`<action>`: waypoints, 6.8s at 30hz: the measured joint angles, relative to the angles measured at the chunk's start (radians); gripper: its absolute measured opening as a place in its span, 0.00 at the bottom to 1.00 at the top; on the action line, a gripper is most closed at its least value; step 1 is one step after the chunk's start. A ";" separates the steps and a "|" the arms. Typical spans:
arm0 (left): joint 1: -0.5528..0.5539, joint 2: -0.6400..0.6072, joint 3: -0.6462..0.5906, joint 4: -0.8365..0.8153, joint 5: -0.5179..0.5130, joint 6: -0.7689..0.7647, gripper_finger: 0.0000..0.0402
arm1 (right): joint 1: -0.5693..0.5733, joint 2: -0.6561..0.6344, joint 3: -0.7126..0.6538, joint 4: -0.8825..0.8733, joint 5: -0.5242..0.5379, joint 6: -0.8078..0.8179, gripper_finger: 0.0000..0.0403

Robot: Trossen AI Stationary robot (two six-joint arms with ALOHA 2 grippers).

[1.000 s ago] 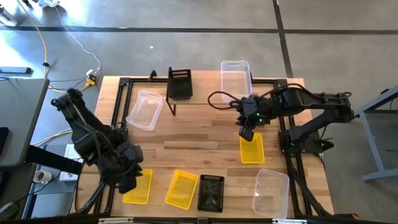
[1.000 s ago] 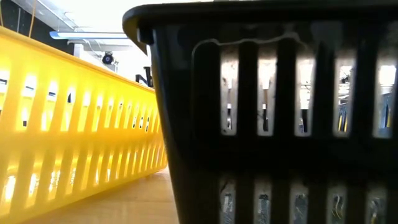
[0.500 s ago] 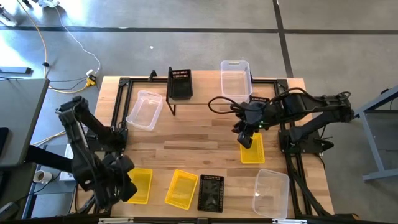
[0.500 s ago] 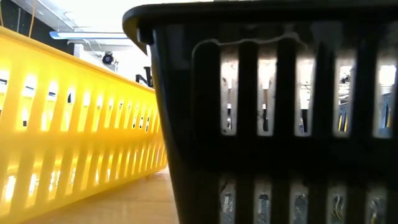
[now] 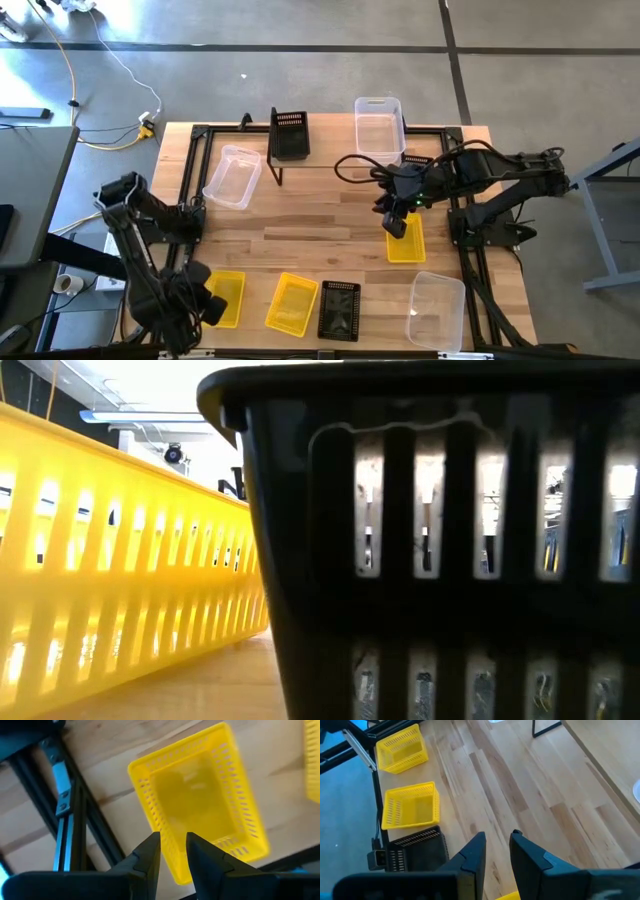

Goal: Stack baskets on shelf by color
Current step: Put the bottom left yellow basket on the shelf

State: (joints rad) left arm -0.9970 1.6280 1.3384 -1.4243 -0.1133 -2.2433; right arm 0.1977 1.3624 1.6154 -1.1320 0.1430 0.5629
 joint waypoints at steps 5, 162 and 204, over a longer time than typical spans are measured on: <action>0.008 0.046 0.000 0.001 0.074 -0.015 0.21 | 0.000 0.000 0.000 0.000 -0.005 -0.017 0.18; 0.990 -0.140 -0.062 0.520 -0.192 0.684 0.00 | 0.054 0.500 -0.001 0.505 0.090 -0.763 0.30; 1.038 -0.208 -0.061 0.554 -0.079 1.111 0.30 | 0.075 0.471 0.000 0.275 0.011 -0.352 0.00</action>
State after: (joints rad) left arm 0.0408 1.4203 1.2778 -0.8702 -0.1923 -1.1327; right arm 0.2726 1.8336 1.6150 -0.8571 0.1542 0.2104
